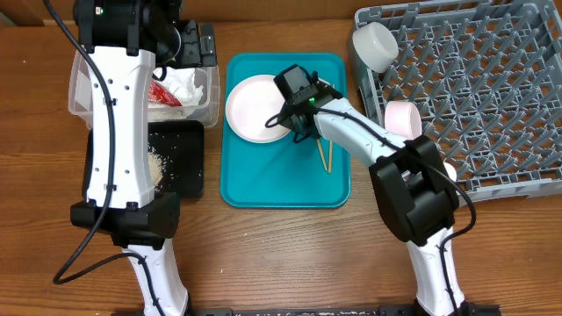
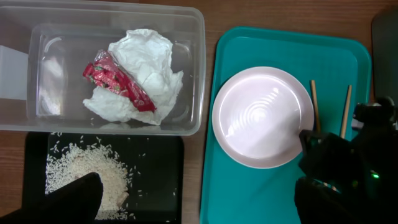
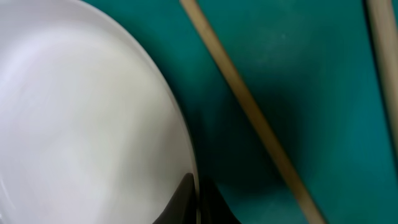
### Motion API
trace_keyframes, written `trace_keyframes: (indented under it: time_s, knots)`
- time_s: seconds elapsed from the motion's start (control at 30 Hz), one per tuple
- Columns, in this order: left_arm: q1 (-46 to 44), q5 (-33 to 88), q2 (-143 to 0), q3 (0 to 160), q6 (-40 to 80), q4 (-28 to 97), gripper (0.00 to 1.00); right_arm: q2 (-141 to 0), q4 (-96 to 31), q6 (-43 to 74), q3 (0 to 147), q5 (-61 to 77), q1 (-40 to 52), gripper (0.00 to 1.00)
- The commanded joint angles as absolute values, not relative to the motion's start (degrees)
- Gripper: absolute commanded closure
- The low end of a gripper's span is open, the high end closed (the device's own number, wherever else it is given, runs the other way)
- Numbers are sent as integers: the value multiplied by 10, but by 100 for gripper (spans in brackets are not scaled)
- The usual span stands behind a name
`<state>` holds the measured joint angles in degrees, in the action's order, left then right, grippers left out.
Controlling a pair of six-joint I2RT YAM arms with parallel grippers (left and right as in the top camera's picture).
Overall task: Sort waste into correct bins and load items into the dishwasher
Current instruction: 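Lift large white plate with right gripper and stand it in rack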
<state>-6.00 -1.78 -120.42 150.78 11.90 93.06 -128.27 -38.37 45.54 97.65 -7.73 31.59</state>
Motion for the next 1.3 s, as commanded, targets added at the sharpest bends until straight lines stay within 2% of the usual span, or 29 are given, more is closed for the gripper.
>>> trace_keyframes:
  time_s: [0.0, 0.23, 0.4, 0.53, 0.67, 0.83, 1.03, 1.27]
  knots:
    - [-64, -19, -1197, 1516, 124, 929, 0, -1187, -385, 300, 982, -89, 302, 96]
    - [-64, -19, -1197, 1516, 124, 929, 0, -998, -401, 157, 985, -165, 240, 96]
    - [-64, -19, -1197, 1516, 124, 929, 0, -903, -437, 42, 985, -329, 189, 96]
    - [-64, -19, -1197, 1516, 125, 929, 0, -892, -472, 1, 985, -498, 138, 96]
    - [-64, -19, -1197, 1516, 124, 929, 0, -903, -460, -43, 968, -552, 100, 96]
    - [-64, -19, -1197, 1516, 124, 929, 0, -909, -336, -141, 906, -565, 64, 96]
    - [-64, -19, -1197, 1516, 124, 929, 0, -924, -131, -344, 799, -485, 43, 96]
    - [-64, -19, -1197, 1516, 124, 929, 0, -965, -103, -376, 775, -453, 40, 96]
